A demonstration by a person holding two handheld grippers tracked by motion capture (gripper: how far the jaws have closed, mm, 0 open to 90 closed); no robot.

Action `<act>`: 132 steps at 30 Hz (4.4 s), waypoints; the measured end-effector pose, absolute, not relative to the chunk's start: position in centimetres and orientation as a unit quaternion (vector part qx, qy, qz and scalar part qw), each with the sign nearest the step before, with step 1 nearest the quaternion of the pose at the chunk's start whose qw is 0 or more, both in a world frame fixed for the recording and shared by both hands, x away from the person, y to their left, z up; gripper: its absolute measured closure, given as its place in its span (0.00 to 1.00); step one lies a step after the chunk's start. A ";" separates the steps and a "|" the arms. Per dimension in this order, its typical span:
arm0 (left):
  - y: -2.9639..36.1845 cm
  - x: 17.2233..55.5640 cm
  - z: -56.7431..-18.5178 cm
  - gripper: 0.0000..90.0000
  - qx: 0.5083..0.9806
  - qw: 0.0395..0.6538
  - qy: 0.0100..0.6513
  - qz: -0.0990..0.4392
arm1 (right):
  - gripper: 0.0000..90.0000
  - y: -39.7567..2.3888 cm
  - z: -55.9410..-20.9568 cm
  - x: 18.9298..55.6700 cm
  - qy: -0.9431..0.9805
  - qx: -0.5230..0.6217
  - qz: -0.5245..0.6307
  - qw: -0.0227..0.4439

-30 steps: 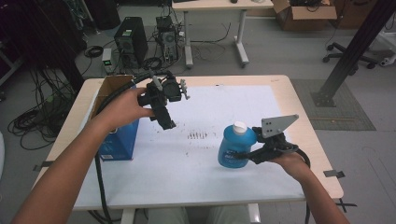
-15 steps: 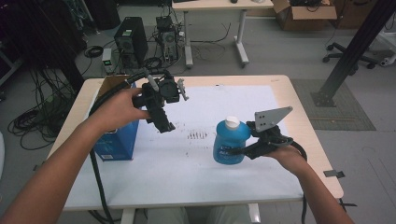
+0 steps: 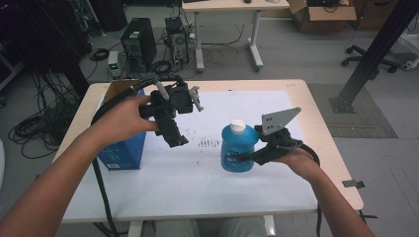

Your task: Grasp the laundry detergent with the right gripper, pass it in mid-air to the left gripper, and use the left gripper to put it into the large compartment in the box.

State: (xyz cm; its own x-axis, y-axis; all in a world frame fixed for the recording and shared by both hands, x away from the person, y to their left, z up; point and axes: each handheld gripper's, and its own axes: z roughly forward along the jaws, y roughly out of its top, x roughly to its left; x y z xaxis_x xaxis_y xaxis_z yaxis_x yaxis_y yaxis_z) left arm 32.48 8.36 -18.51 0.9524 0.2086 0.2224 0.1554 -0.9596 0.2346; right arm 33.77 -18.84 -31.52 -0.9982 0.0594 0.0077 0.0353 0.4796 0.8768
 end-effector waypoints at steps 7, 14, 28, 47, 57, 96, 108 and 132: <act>8.1 31.7 -17.8 0.07 0.981 0.128 0.088 0.115 | 0.49 -18.3 -31.6 33.8 0.861 0.023 0.507 0.007; 7.7 30.8 -17.4 0.07 0.983 0.132 0.076 0.107 | 0.49 -17.4 -31.8 34.0 0.863 0.015 0.504 0.000; 7.3 29.9 -17.0 0.06 0.985 0.126 0.067 0.099 | 0.49 -15.1 -32.2 34.3 0.868 -0.007 0.496 -0.013; 6.4 29.7 -17.3 0.06 0.986 0.130 0.056 0.091 | 0.49 -13.2 -32.4 34.1 0.871 -0.029 0.490 -0.023; 6.4 29.6 -17.4 0.06 0.985 0.139 0.056 0.087 | 0.49 -12.1 -32.1 34.1 0.872 -0.037 0.487 -0.025; 3.7 30.8 -20.5 0.08 0.990 0.117 0.042 0.073 | 0.49 -11.2 -32.2 34.0 0.875 -0.044 0.482 -0.028; 3.6 31.0 -21.1 0.19 0.991 0.110 0.038 0.062 | 0.49 -11.3 -32.2 34.0 0.876 -0.043 0.480 -0.027; 3.5 31.2 -21.3 0.32 0.991 0.107 0.041 0.062 | 0.49 -11.3 -32.2 34.1 0.875 -0.042 0.482 -0.026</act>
State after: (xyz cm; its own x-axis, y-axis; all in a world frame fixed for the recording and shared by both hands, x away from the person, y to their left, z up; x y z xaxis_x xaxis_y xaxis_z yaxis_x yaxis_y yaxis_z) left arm 31.25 3.47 -21.29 0.9888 0.0952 0.1145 0.0684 -0.9735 0.2182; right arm 34.09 -11.28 -32.24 -0.9951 -0.0987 0.0048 -0.0487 0.5316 0.8456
